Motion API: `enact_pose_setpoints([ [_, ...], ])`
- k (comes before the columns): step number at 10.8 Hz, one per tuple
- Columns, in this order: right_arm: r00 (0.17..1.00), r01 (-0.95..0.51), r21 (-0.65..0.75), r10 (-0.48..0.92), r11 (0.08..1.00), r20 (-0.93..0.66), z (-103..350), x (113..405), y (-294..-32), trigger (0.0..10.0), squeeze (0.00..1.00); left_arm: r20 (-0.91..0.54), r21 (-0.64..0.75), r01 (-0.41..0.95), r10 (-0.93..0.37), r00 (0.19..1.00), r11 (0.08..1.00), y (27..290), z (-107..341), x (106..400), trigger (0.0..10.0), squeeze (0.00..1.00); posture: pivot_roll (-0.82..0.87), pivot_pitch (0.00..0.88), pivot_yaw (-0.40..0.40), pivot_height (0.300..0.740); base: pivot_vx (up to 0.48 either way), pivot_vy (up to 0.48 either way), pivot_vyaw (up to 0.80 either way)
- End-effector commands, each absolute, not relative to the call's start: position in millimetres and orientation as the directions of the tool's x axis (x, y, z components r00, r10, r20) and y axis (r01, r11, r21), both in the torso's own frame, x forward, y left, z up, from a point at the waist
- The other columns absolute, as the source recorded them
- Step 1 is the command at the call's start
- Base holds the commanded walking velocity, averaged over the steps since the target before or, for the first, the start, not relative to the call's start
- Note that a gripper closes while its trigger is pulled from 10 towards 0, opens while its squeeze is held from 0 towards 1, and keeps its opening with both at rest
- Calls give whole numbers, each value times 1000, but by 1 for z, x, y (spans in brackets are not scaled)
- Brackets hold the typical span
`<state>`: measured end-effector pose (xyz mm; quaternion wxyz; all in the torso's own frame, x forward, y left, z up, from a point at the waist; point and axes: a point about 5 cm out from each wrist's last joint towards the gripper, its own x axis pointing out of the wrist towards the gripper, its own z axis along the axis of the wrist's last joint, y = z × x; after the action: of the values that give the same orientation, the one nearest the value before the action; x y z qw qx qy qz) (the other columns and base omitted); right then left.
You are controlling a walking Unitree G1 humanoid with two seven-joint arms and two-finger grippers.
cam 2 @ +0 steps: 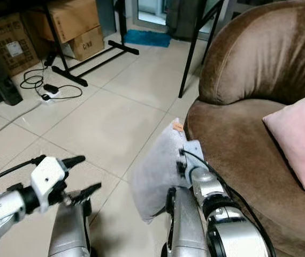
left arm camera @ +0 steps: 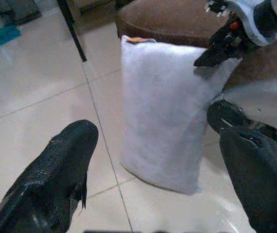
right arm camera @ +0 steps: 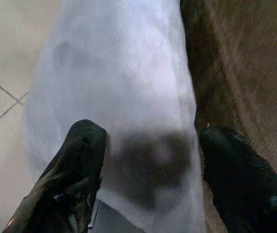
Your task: Move the pillow to the sofa from floor
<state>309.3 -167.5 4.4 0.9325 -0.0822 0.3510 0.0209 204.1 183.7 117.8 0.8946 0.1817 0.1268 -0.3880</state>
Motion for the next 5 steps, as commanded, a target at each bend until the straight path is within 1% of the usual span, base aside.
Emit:
enact_pose_setpoints([
  [1, 759, -61, -149, -51, 987, -650, 4, 310, -171, 10000, 0, -374, 234, 743, -647, 664, 627, 187, 124, 201, 10000, 0, 118, 82, 0, 466, 0, 0, 0],
  [3, 756, 5, -184, -124, 983, -643, 3, 308, -179, 10000, 0, -402, 244, 741, -630, 664, 625, 196, 128, 193, 10000, 0, 151, 123, 5, 466, 0, 0, 0],
  [4, 747, -1, -215, -142, 977, -649, 0, 305, -179, 10000, 0, -414, 241, 745, -628, 658, 622, 197, 131, 189, 10000, 0, 170, 143, 8, 466, 0, 0, 0],
  [5, 736, -23, -202, -120, 979, -666, -5, 302, -173, 10000, 0, -428, 234, 752, -629, 649, 616, 198, 133, 184, 10000, 0, 178, 150, 9, 466, 0, 0, 0],
])
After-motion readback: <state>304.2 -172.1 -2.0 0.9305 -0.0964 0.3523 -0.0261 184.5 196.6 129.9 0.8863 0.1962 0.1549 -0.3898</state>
